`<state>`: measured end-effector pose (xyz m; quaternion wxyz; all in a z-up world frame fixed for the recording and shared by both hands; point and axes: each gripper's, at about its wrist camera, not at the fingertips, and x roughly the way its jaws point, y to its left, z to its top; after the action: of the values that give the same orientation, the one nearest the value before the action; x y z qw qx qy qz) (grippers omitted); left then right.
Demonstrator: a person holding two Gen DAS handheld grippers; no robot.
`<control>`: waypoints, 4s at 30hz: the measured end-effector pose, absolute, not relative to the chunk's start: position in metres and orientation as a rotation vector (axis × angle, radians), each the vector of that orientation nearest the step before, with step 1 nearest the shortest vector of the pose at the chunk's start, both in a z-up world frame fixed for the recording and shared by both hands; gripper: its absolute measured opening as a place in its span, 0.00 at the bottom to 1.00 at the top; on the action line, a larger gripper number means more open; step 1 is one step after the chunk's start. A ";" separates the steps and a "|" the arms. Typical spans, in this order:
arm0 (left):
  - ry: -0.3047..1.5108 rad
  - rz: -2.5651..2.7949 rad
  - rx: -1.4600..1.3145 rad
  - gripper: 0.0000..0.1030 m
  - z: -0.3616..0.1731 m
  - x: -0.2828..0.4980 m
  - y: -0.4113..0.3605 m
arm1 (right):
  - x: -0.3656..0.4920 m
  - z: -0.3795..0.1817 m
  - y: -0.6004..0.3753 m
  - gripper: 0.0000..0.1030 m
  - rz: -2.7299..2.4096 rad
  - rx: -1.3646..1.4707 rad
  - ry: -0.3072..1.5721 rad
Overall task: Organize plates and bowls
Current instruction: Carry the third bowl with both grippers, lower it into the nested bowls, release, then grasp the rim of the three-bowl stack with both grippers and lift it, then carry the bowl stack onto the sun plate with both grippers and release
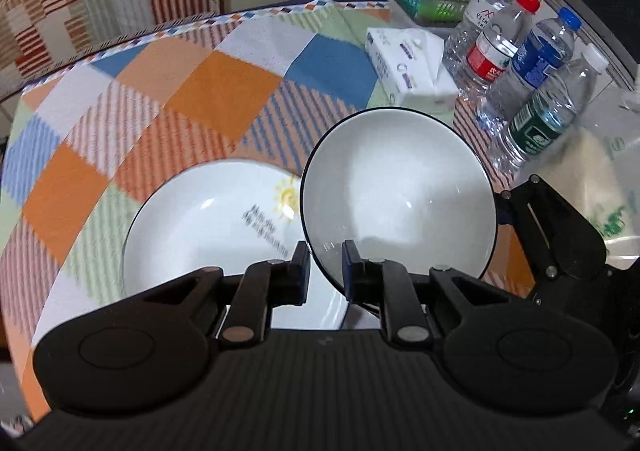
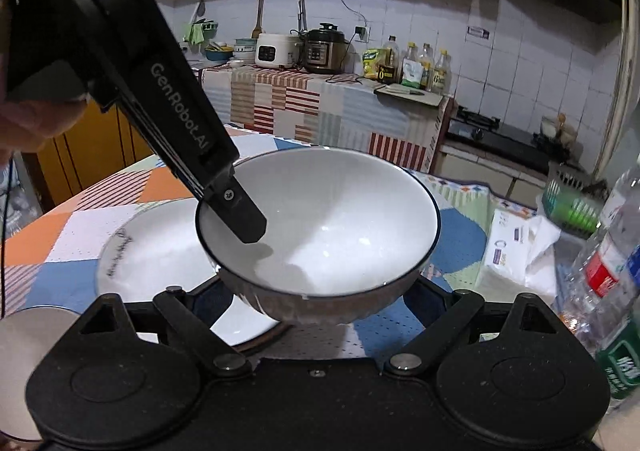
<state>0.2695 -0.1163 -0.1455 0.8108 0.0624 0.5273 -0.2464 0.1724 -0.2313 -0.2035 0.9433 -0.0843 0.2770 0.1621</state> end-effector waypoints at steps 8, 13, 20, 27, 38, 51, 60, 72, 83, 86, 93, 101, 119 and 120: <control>1.184 -0.540 0.082 0.14 -0.114 0.228 -0.071 | 0.134 -0.169 -0.206 0.92 0.403 -0.199 0.551; 1.236 -0.547 0.048 0.14 -0.114 0.203 -0.044 | 0.111 -0.160 -0.192 0.92 0.475 -0.212 0.566; 1.339 -0.533 0.059 0.14 -0.140 0.181 -0.025 | 0.087 -0.169 -0.173 0.92 0.555 -0.226 0.626; 1.414 -0.518 0.085 0.14 -0.158 0.168 -0.017 | 0.076 -0.183 -0.159 0.92 0.597 -0.212 0.692; 1.479 -0.491 0.126 0.14 -0.179 0.159 -0.015 | 0.075 -0.200 -0.147 0.92 0.656 -0.229 0.760; 1.523 -0.448 0.223 0.18 -0.194 0.172 -0.028 | 0.078 -0.201 -0.136 0.92 0.634 -0.297 0.809; 1.533 -0.441 0.218 0.20 -0.207 0.177 -0.026 | 0.076 -0.203 -0.134 0.93 0.621 -0.334 0.802; 1.392 -0.434 0.014 0.31 -0.186 0.180 0.017 | 0.056 -0.196 -0.141 0.95 0.628 -0.330 0.765; 1.326 -0.421 -0.239 0.39 -0.206 0.177 0.057 | 0.068 -0.233 -0.163 0.95 0.629 -0.209 0.912; 1.342 -0.430 -0.238 0.40 -0.218 0.175 0.055 | 0.074 -0.250 -0.158 0.95 0.618 -0.217 0.923; 1.388 -0.443 -0.246 0.44 -0.239 0.168 0.047 | 0.084 -0.271 -0.143 0.93 0.685 -0.213 0.876; 1.386 -0.458 -0.323 0.42 -0.259 0.163 0.038 | 0.097 -0.284 -0.141 0.95 0.670 -0.061 0.807; 1.329 -0.463 -0.277 0.40 -0.226 0.159 0.032 | 0.070 -0.273 -0.142 0.94 0.602 -0.038 0.698; 1.321 -0.466 -0.269 0.40 -0.220 0.160 0.032 | 0.070 -0.269 -0.142 0.94 0.600 -0.038 0.692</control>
<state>0.1598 0.0322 -0.2199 0.7564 -0.1232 0.6058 -0.2137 0.0700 -0.1422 -0.2686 0.8967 -0.0185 0.3341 0.2897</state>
